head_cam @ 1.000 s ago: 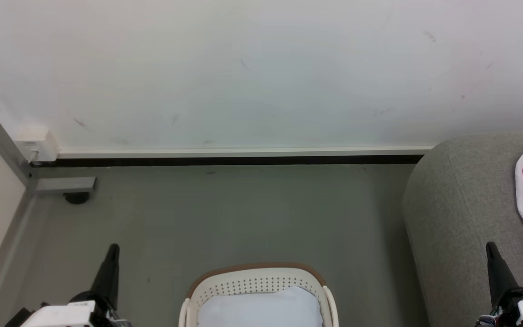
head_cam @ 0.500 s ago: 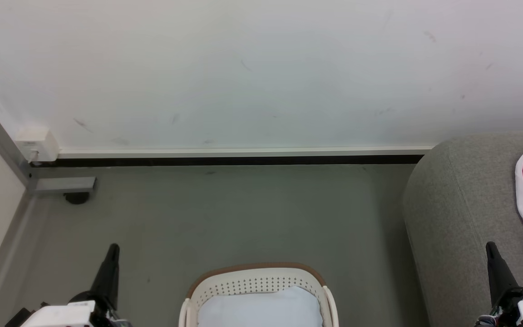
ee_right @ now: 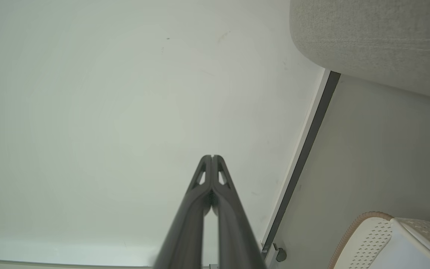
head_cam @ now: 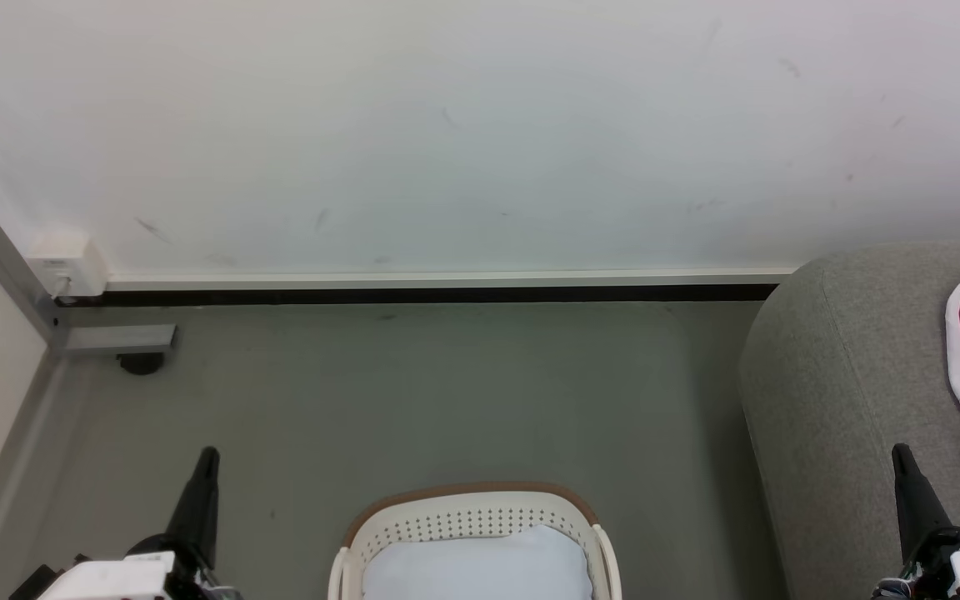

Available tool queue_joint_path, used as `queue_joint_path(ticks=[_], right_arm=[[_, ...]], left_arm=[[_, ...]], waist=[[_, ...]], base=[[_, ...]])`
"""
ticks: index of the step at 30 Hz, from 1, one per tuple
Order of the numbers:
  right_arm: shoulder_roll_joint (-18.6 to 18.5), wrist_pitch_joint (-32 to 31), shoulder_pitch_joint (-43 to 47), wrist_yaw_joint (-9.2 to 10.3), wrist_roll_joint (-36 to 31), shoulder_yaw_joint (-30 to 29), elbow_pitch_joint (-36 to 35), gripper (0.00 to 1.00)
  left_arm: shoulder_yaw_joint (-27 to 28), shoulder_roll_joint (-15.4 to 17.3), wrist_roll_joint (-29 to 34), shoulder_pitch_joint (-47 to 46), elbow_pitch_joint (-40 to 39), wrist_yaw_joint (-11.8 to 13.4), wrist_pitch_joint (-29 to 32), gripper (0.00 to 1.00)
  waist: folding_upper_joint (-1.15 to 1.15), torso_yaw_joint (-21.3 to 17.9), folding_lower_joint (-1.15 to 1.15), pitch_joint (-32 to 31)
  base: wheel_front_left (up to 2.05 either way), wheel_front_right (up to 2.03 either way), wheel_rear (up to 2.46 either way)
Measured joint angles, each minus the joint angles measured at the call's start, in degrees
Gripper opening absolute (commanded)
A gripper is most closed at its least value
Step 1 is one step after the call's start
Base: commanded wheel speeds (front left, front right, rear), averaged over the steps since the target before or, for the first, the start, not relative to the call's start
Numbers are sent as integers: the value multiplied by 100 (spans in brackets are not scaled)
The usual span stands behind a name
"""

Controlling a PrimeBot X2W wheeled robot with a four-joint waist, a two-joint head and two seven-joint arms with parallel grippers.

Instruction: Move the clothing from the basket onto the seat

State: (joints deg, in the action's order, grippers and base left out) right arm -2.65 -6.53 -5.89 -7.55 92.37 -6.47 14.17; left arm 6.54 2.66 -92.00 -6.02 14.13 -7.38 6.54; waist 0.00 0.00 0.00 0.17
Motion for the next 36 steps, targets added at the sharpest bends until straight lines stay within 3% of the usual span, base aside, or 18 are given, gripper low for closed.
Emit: queue_joint_path(ticks=[36], right_arm=[[-1,0,-1,0,0,0,0,0]], left_arm=[[0,0,0,0,0,0,0,0]], waist=[[0,0,0,0]], base=[[0,0,0]])
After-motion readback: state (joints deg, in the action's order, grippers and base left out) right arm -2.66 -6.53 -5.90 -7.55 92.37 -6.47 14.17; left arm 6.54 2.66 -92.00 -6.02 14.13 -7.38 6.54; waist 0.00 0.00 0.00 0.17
